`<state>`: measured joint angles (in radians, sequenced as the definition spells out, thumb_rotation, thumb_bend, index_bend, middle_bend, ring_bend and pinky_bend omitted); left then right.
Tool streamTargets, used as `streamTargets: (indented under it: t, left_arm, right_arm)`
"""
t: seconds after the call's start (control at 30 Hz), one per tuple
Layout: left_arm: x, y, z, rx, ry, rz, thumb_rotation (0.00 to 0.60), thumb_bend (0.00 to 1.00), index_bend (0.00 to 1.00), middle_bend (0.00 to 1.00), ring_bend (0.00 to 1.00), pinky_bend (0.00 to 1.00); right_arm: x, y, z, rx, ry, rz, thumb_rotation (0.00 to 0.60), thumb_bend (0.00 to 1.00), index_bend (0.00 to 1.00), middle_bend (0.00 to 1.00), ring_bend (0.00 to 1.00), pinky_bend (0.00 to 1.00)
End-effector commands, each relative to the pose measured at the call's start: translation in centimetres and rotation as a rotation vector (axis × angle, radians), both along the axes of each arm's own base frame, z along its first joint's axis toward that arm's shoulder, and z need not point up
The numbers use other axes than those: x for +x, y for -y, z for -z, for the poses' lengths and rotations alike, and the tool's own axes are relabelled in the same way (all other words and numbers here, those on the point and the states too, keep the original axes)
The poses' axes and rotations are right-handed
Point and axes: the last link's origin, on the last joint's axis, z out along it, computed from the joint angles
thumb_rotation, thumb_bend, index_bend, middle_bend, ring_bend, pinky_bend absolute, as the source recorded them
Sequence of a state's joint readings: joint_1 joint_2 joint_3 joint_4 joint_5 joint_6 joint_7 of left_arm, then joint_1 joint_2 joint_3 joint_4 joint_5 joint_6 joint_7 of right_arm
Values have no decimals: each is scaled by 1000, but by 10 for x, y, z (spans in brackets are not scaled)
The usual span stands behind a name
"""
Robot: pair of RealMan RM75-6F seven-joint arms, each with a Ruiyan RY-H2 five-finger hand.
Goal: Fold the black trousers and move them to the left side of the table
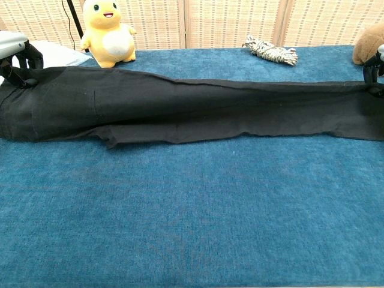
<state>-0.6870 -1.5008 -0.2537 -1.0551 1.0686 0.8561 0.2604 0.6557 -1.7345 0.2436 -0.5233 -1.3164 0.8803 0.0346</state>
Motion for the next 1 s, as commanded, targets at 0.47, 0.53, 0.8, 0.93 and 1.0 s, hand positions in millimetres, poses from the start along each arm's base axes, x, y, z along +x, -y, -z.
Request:
streamTargets:
  t: [0.47, 0.53, 0.8, 0.93, 1.0]
  left_arm:
    - [6, -20, 10, 23, -7, -8, 600, 503, 666, 567, 434, 527]
    - [7, -22, 10, 25, -8, -9, 600, 503, 666, 566, 434, 527]
    - [7, -29, 10, 37, -12, -25, 600, 503, 666, 567, 434, 527]
    - [4, -32, 10, 44, -5, -39, 600, 503, 665, 567, 434, 527]
    - [3, -33, 9, 50, -5, -45, 600, 503, 666, 567, 434, 527]
  right_arm:
    - [1, 23, 9, 15, -30, 64, 600, 506, 599, 491, 375, 533]
    - [2, 24, 10, 16, -28, 66, 600, 506, 599, 491, 375, 533]
    - [9, 34, 12, 6, -24, 88, 600, 506, 601, 492, 375, 533]
    - [13, 40, 11, 0, -26, 97, 600, 507, 601, 493, 375, 533]
    - [13, 41, 11, 0, -31, 101, 600, 506, 601, 493, 375, 533]
